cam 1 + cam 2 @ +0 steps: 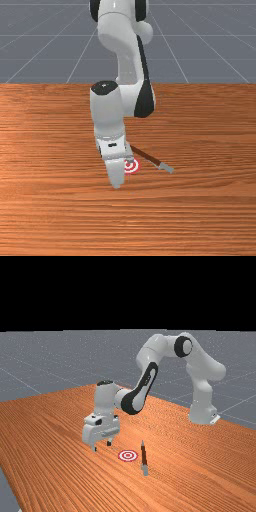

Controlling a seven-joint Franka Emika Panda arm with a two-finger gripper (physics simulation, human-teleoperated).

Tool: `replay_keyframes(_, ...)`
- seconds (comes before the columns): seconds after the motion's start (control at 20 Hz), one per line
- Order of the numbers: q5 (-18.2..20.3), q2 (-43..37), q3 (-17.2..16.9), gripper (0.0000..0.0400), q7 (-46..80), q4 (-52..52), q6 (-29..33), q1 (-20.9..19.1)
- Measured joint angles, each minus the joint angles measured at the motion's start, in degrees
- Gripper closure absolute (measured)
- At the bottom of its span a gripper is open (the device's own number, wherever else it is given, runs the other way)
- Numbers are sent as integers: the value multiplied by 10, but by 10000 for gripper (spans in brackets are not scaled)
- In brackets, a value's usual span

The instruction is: Pick up the pen and put it to the marker

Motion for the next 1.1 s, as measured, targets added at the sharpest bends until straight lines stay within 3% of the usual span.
replay_keyframes(0.15,-2,-14,-22,0,78,-27,19,35)
replay_keyframes(0.25,-10,-11,-31,0,146,-20,18,90)
replay_keyframes(0.3,4,-7,-2,0,125,-16,19,89)
replay_keyframes(0.35,2,-5,-1,0,136,-13,18,103)
replay_keyframes(0.4,-11,-4,-34,0,209,-7,14,141)
replay_keyframes(0.45,-9,-23,-38,0,223,-45,33,150)
replay_keyframes(0.6,-7,-82,-41,0,241,-155,85,160)
replay_keyframes(1.1,-7,-170,-36,0,244,-321,163,167)
